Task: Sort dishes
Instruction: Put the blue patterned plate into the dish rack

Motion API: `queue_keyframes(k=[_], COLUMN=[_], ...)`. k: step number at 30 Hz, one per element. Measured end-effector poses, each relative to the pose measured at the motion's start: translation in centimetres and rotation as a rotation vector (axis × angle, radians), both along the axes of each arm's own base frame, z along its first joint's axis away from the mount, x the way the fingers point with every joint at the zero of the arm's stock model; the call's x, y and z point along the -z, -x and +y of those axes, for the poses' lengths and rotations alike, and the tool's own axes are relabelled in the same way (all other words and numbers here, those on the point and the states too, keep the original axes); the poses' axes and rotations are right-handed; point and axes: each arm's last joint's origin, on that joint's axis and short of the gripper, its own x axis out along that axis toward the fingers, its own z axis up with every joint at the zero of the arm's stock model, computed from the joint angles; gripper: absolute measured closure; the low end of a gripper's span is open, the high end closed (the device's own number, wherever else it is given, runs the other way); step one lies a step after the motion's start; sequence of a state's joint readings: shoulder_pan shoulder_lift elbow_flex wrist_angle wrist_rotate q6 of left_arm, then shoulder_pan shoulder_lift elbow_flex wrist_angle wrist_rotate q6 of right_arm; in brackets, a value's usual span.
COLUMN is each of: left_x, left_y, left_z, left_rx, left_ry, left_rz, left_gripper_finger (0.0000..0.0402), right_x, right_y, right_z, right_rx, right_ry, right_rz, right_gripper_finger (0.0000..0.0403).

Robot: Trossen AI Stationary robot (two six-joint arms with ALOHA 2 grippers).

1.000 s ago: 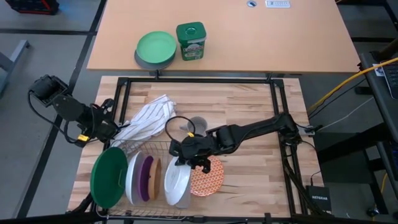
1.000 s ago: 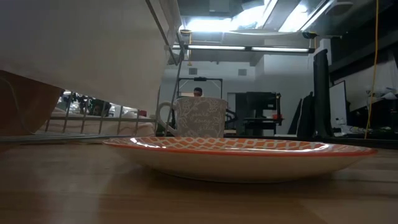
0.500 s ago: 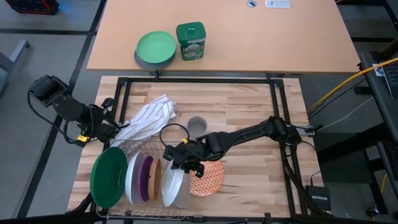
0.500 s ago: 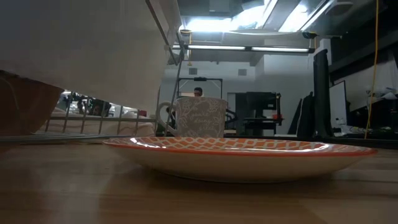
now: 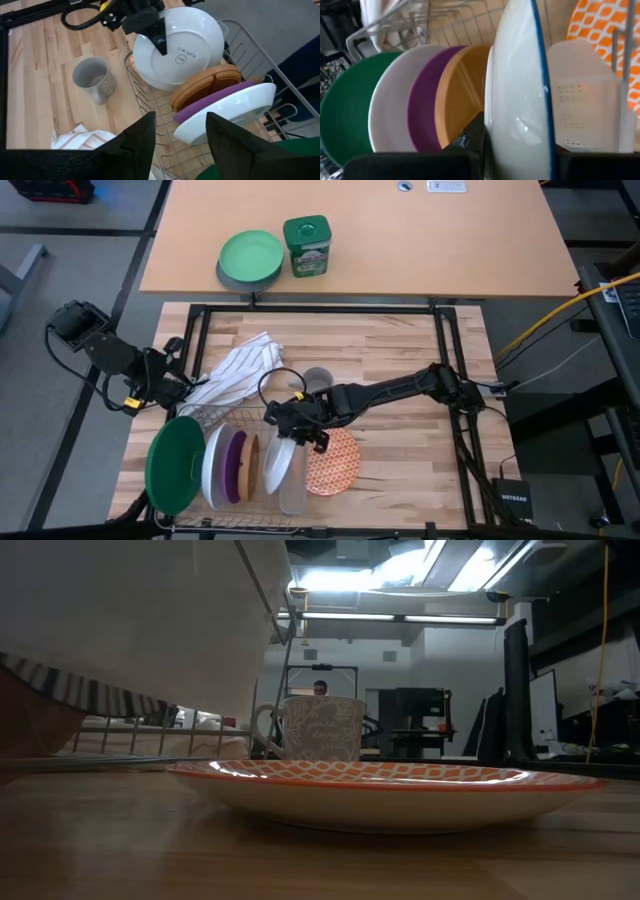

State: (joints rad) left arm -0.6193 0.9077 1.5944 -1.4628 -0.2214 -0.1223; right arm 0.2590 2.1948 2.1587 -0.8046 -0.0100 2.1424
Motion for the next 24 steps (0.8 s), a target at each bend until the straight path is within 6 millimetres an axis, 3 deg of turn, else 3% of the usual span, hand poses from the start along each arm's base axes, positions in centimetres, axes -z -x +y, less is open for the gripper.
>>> queue_keyframes(k=[24], left_x=[0.0], left_y=[0.0], left_z=[0.0], left_rx=[0.019], left_ry=[-0.019], left_rz=[-0.004], left_gripper_finger=[0.0239], right_x=[3.1], right_y=[-1.8], right_z=[0.5], right_rx=[-0.068], right_ry=[-0.038], right_rz=[0.011], right_gripper_finger=[0.0361])
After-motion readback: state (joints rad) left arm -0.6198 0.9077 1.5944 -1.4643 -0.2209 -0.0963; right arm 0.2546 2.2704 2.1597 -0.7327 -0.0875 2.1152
